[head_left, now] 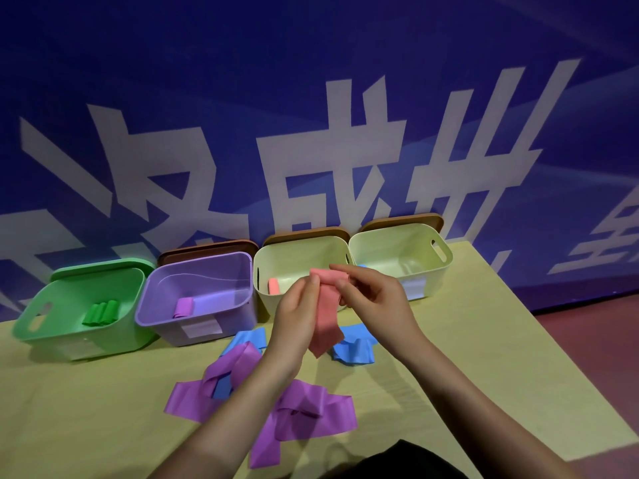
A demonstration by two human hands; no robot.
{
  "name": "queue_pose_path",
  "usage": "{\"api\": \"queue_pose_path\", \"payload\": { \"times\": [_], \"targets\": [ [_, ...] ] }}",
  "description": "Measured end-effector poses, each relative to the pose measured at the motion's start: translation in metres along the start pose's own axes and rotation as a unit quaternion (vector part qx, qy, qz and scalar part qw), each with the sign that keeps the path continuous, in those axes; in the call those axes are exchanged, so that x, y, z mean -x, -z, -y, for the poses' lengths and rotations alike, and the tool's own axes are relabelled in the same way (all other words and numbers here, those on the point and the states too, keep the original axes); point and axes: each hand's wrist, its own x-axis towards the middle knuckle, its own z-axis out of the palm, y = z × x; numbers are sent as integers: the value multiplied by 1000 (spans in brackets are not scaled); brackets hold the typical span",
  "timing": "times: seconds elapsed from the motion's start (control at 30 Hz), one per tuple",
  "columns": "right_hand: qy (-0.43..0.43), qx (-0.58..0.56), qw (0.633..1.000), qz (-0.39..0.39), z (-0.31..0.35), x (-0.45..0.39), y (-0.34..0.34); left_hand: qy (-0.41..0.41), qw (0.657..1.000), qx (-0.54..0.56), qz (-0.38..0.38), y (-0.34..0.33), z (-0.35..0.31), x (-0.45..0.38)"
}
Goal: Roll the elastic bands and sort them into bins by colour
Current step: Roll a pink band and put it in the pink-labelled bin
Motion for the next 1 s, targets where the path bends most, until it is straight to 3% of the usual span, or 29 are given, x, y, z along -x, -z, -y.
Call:
{"api": "queue_pose_path", "payload": {
  "times": [0.1,0.23,0.33,0.43,0.53,0.67,0.83,1.0],
  "targets": [
    [61,71,995,-18,-4,-3,4,68,997,28,-6,-3,-2,0],
    [137,149,979,-29,-14,-4,11,18,1000,8,-4,-6,-8,4],
    [165,198,966,-25,-19,-2,13,28,999,12,14,-8,-10,8],
    [214,205,955,28,-18,0,17,29,998,44,28,-8,-7,11],
    [125,96,984,83,-13,4,20,11,997,66,35,-5,-5,10],
    [-13,-5,998,61,-7,5,12,19,996,57,61,-6,-8,10],
    [-12,26,1000,4,-8,-1,6,-9,998,31,46,-8,2,5],
    [100,153,983,-33,-15,2,-1,-59,997,10,50,-10,7,2]
  ]
}}
